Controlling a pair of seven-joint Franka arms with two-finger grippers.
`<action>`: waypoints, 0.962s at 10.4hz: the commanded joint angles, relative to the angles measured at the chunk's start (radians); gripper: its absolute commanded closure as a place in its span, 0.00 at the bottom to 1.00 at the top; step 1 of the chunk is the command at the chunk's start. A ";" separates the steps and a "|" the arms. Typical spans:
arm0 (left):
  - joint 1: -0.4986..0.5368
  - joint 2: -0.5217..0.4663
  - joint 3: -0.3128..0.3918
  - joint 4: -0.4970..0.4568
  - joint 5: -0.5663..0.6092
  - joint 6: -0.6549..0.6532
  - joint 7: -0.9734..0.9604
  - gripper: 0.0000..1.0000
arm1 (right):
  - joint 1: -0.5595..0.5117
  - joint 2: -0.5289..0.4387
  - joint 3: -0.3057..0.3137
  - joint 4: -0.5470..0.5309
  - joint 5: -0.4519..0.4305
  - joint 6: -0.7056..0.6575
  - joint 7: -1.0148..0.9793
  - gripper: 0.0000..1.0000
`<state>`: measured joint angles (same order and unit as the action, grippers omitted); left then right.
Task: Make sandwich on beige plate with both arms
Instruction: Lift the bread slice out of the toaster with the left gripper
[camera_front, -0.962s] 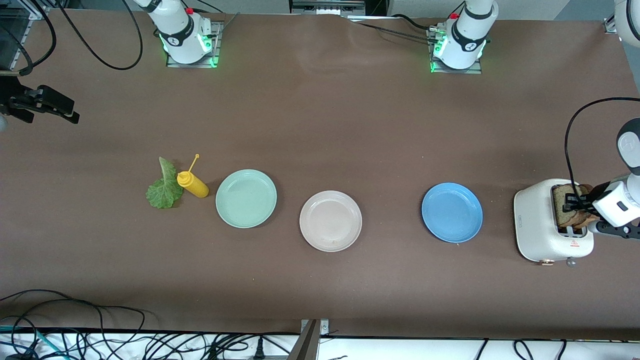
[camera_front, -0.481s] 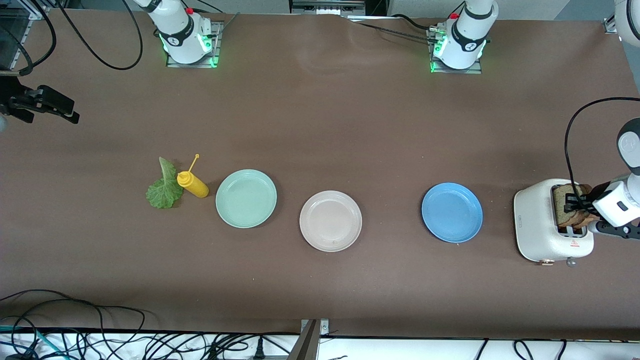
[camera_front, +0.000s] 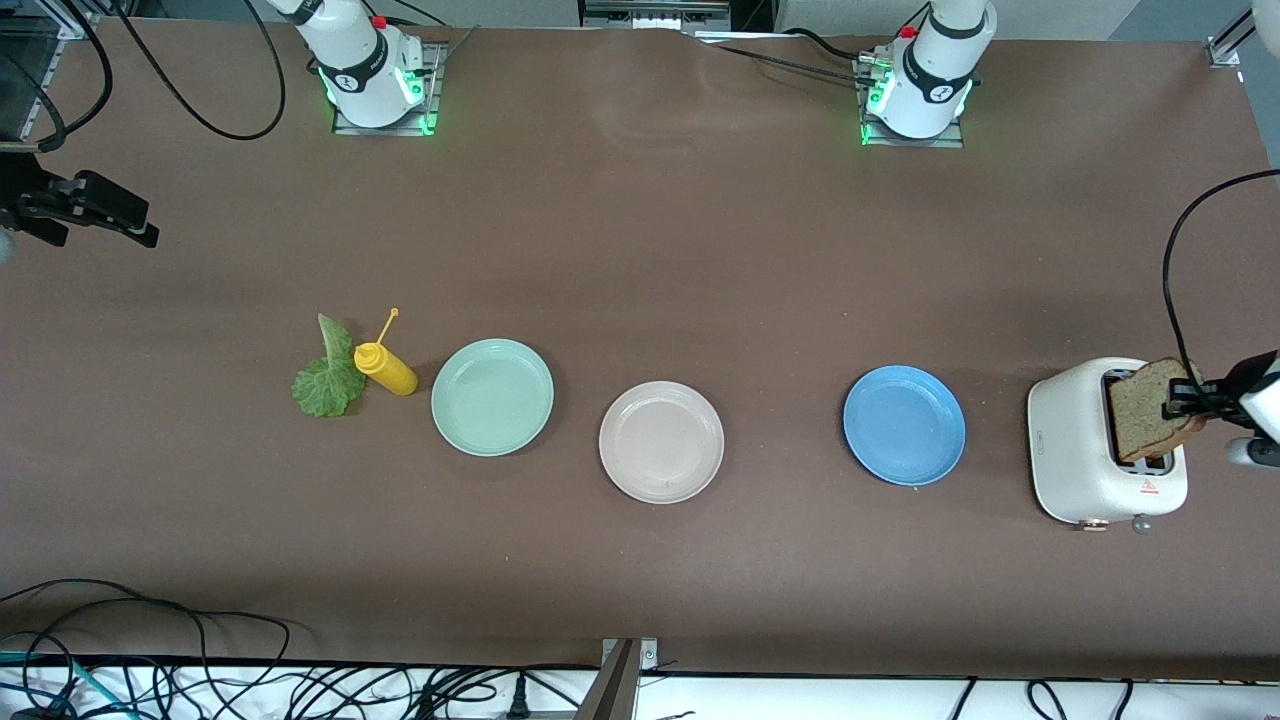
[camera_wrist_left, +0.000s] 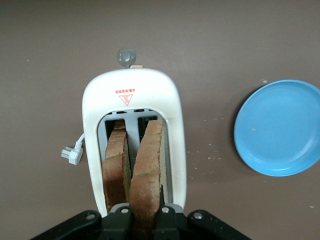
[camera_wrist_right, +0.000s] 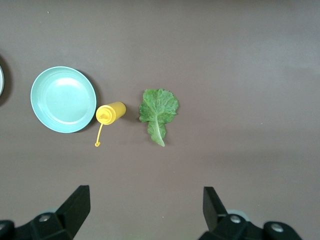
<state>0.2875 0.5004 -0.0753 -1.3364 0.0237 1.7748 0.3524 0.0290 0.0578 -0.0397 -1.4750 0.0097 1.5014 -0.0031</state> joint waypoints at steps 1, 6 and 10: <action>0.006 0.001 -0.004 0.081 -0.088 -0.076 -0.045 1.00 | -0.001 0.010 -0.002 0.027 0.019 -0.013 0.009 0.00; -0.004 -0.002 -0.008 0.134 -0.320 -0.123 -0.252 1.00 | -0.001 0.010 -0.002 0.027 0.021 -0.013 0.009 0.00; -0.049 0.052 -0.014 0.128 -0.528 -0.121 -0.380 1.00 | -0.001 0.010 -0.002 0.027 0.020 -0.013 0.009 0.00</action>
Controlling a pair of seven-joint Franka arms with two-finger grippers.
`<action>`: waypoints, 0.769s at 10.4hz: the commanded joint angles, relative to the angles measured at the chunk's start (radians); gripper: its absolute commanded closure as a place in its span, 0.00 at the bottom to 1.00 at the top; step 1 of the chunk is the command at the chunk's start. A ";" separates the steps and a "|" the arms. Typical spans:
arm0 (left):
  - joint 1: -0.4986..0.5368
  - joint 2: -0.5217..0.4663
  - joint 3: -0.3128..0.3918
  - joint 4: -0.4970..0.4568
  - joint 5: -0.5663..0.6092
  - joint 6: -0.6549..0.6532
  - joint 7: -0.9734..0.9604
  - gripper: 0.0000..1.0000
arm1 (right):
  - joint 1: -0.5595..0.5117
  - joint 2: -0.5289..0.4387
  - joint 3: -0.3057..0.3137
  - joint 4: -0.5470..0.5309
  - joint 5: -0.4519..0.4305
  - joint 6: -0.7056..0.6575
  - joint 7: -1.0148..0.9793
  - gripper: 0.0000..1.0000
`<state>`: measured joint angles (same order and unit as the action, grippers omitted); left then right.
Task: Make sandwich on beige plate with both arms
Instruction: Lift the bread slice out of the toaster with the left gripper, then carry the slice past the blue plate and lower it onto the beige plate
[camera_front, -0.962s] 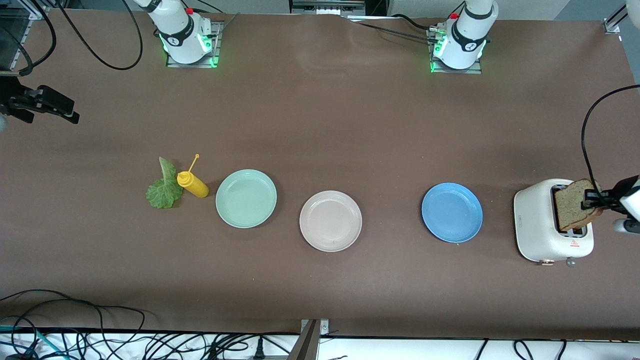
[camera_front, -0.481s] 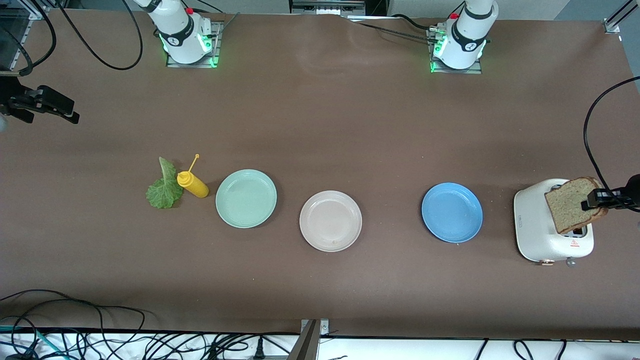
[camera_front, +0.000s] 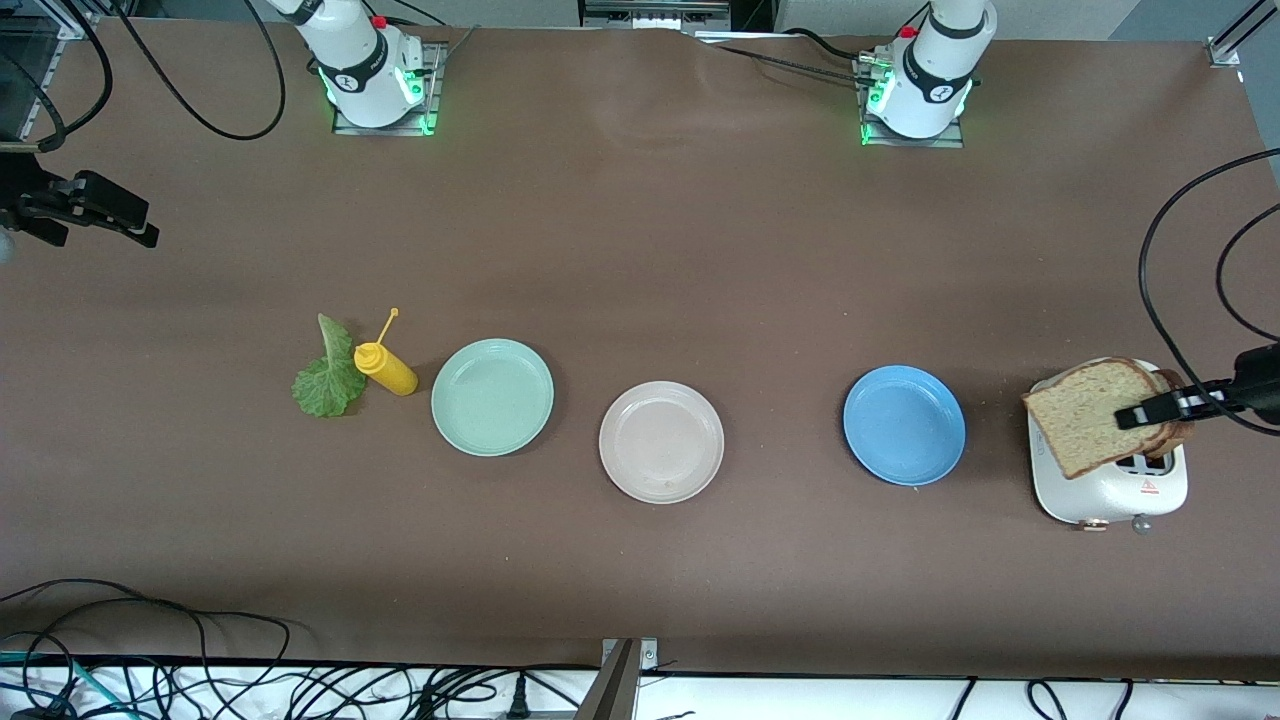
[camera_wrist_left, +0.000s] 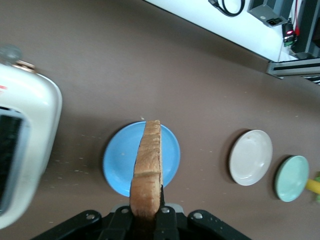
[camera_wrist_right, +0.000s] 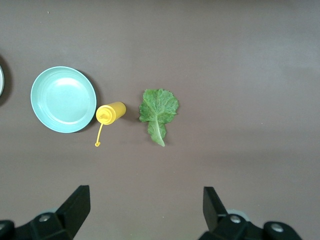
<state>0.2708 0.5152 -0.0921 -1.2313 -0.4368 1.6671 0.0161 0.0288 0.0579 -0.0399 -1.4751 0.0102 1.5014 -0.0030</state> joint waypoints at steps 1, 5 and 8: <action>-0.057 0.060 0.005 0.021 -0.116 -0.013 -0.065 1.00 | -0.001 0.010 -0.002 0.027 0.020 -0.013 0.009 0.00; -0.143 0.127 0.005 0.010 -0.314 -0.007 -0.091 1.00 | -0.003 0.010 -0.003 0.026 0.020 -0.012 0.005 0.00; -0.191 0.179 0.005 0.009 -0.416 -0.001 -0.132 1.00 | -0.003 0.010 -0.003 0.026 0.019 -0.015 0.008 0.00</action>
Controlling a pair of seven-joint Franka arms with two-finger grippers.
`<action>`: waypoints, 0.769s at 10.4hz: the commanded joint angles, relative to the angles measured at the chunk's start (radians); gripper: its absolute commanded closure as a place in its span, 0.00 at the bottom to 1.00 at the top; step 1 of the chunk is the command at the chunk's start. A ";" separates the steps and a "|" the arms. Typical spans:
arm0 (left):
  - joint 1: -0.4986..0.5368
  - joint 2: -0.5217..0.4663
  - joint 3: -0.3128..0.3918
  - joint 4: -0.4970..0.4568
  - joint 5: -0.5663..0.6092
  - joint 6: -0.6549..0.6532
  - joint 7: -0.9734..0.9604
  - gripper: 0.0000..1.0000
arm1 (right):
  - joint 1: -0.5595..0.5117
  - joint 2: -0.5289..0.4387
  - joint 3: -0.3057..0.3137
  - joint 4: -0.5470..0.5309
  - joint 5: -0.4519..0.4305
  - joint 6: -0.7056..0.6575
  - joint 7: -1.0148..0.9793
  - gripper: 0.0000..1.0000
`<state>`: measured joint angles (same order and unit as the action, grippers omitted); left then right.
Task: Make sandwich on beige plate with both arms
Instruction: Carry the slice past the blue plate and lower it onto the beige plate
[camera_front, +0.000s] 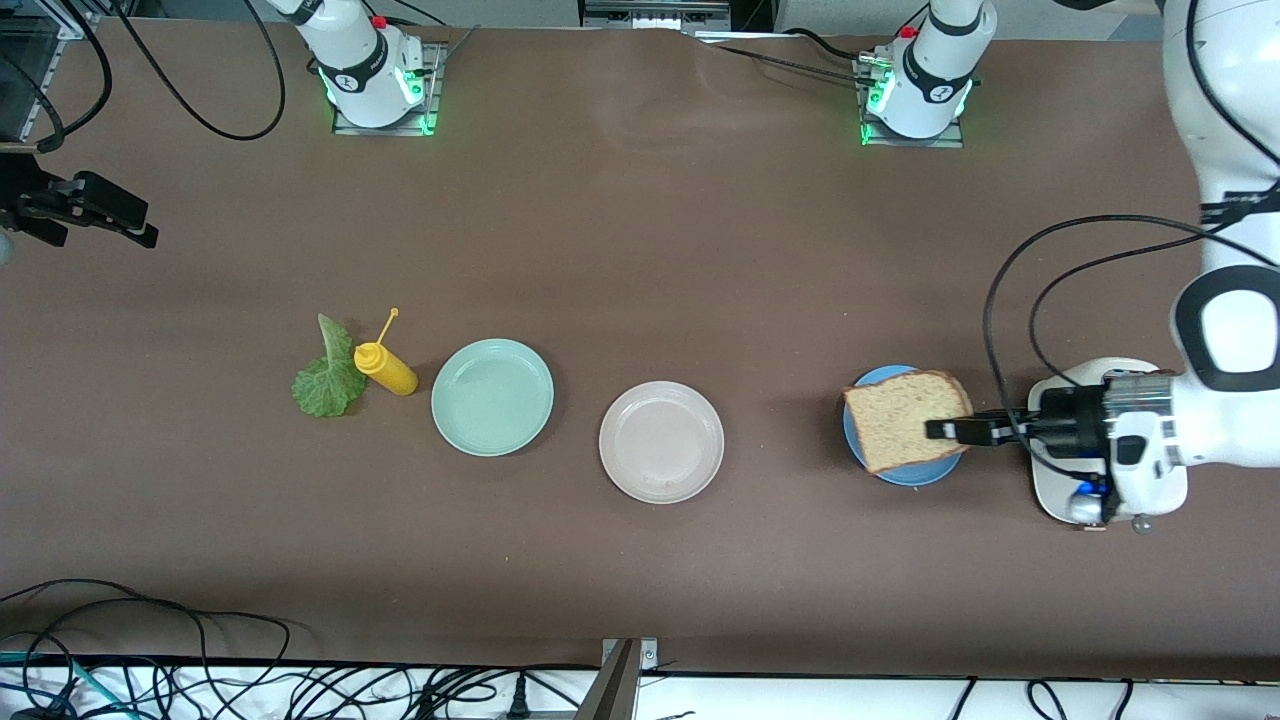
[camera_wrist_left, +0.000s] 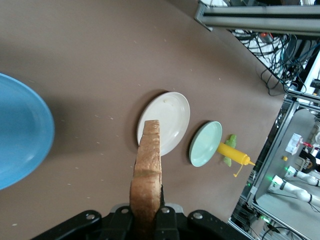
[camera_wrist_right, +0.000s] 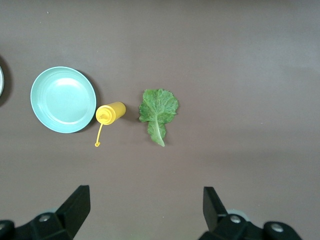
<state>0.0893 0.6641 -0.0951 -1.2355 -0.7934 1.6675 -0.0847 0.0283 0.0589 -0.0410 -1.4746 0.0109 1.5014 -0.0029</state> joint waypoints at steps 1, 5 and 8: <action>-0.020 0.061 0.008 0.013 -0.107 -0.002 -0.035 1.00 | -0.002 0.009 -0.002 0.025 0.018 -0.016 0.009 0.00; -0.130 0.089 0.006 -0.031 -0.207 0.168 -0.024 1.00 | -0.004 0.009 -0.002 0.023 0.018 -0.010 0.009 0.00; -0.232 0.098 0.006 -0.099 -0.292 0.372 -0.021 1.00 | -0.004 0.010 -0.002 0.023 0.020 -0.013 0.009 0.00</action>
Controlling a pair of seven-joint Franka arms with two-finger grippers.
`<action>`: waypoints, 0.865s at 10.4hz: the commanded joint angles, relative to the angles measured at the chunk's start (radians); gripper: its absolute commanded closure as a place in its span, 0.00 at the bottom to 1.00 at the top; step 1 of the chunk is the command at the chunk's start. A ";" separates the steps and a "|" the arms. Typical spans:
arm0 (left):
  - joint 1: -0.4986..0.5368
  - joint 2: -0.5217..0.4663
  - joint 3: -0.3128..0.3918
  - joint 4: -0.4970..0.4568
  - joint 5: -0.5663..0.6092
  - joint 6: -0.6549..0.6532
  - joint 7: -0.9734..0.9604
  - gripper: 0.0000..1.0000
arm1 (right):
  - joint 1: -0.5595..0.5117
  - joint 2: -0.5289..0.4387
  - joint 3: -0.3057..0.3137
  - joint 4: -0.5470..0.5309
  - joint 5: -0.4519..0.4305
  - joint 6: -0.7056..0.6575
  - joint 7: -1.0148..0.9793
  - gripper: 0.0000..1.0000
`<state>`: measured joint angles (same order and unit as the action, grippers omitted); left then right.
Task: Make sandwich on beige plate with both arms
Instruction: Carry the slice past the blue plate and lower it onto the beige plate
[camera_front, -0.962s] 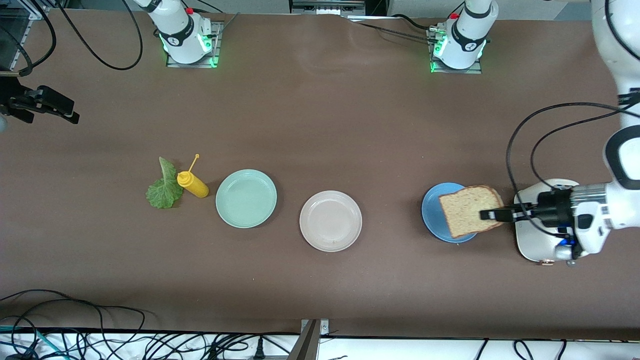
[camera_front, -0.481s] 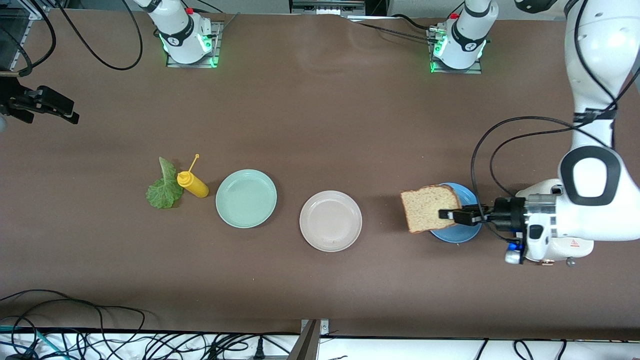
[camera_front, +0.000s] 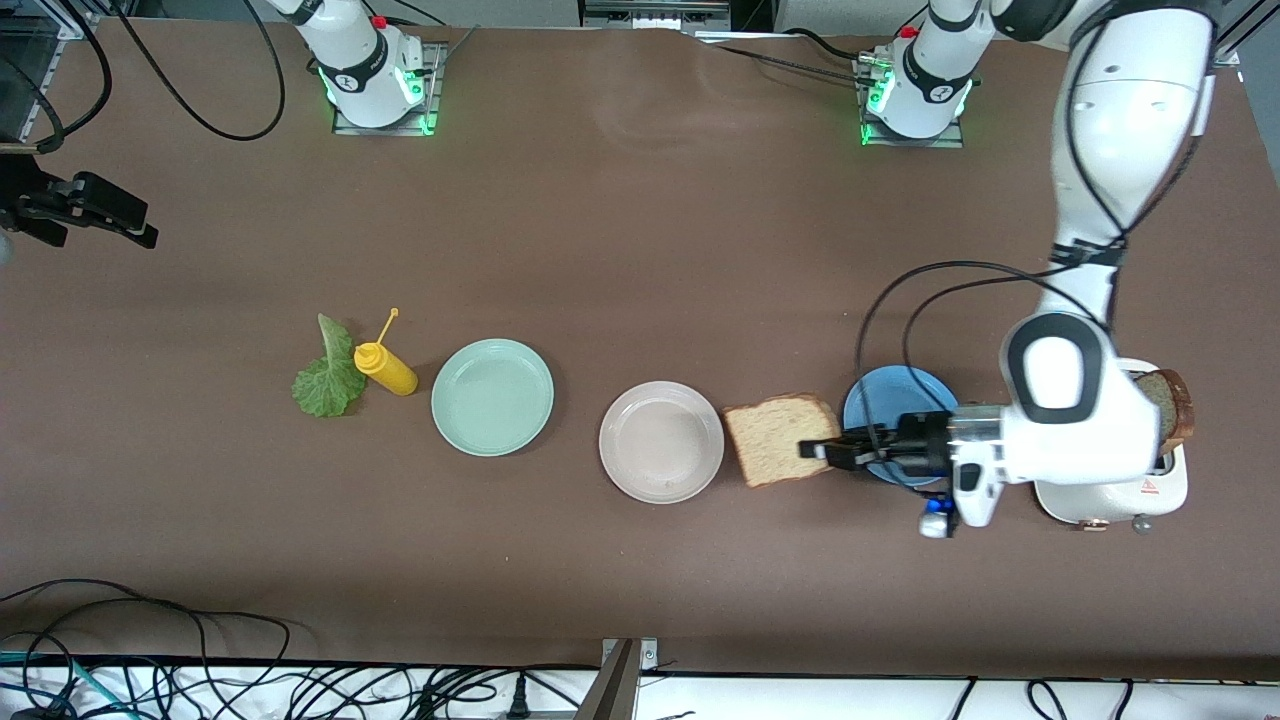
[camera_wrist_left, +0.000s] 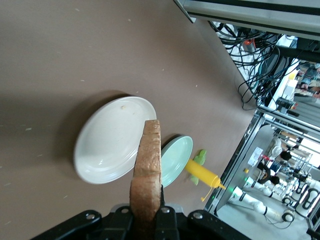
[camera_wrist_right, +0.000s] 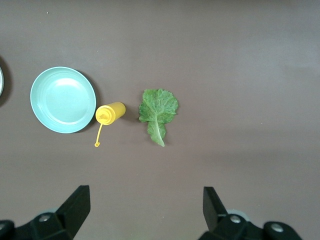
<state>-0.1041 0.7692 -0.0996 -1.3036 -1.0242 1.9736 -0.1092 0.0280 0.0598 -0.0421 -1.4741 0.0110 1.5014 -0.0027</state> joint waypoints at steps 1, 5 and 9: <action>-0.070 -0.001 0.011 -0.049 -0.150 0.111 0.006 1.00 | -0.003 0.008 -0.001 0.023 0.020 -0.013 0.009 0.00; -0.187 0.071 0.012 -0.048 -0.293 0.305 0.067 1.00 | -0.003 0.008 -0.001 0.023 0.020 -0.013 0.009 0.00; -0.235 0.101 0.012 -0.051 -0.349 0.381 0.157 1.00 | -0.003 0.008 -0.001 0.023 0.020 -0.015 0.010 0.00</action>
<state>-0.3208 0.8715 -0.0992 -1.3593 -1.3292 2.3248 0.0093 0.0279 0.0600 -0.0429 -1.4740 0.0114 1.5011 -0.0026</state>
